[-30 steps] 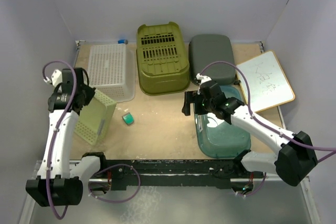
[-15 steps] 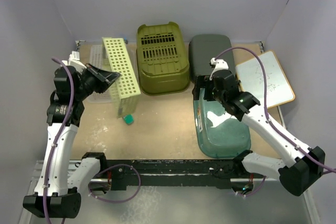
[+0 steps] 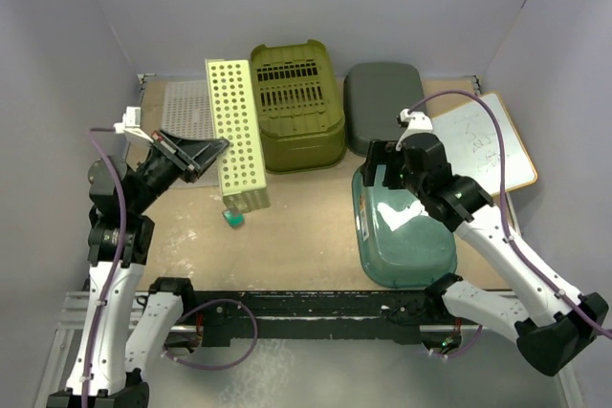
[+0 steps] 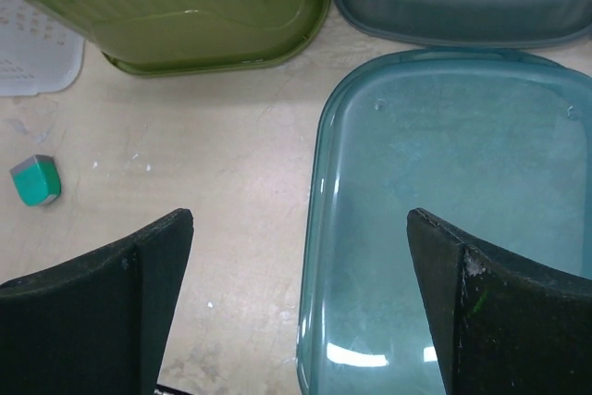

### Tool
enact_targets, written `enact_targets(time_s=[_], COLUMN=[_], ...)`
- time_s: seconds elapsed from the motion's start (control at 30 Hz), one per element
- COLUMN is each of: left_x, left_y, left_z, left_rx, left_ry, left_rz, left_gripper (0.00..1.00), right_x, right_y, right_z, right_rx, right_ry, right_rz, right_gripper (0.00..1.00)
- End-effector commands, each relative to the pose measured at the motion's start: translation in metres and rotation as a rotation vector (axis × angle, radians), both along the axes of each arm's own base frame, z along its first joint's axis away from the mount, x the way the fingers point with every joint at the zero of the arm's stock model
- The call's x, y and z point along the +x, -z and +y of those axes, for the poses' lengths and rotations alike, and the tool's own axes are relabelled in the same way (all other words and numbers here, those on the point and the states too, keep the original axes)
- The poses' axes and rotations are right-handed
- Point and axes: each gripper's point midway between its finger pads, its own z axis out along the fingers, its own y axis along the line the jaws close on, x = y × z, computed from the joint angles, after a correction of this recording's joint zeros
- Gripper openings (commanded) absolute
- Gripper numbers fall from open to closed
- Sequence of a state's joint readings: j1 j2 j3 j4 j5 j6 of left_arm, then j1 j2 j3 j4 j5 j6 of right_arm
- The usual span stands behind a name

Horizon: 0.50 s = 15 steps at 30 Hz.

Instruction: Turn the large container upside down

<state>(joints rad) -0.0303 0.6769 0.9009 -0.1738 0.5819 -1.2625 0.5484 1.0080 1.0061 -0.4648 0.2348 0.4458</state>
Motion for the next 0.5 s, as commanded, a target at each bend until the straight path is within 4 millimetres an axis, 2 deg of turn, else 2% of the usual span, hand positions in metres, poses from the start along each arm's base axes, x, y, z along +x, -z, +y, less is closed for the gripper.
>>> enact_targets(time_s=[0.0, 0.13, 0.2, 0.33, 0.47], left_x=[-0.013, -0.016, -0.018, -0.025, -0.041], left_y=[-0.016, 0.009, 0.027, 0.050, 0.056], left_z=[-0.009, -0.021, -0.034, -0.074, -0.118], left_rx=[-0.067, -0.060, -0.052, -0.043, -0.022], left_ry=[0.064, 0.112, 0.156, 0.252, 0.333], left_rz=[-0.074, -0.030, 0.005, 0.028, 0.024], left_gripper=[0.00, 0.00, 0.00, 0.00, 0.00], right_x=[-0.012, -0.021, -0.025, -0.032, -0.037], right_y=[-0.002, -0.009, -0.013, -0.021, -0.023], right_z=[-0.002, 0.004, 0.005, 0.002, -0.009], right_rx=[0.039, 0.104, 0.130, 0.148, 0.132], right_ry=[0.010, -0.005, -0.010, -0.004, 0.025], right_rz=[0.024, 0.033, 0.035, 0.024, 0.018], right_gripper=[1.00, 1.00, 1.00, 1.00, 1.00])
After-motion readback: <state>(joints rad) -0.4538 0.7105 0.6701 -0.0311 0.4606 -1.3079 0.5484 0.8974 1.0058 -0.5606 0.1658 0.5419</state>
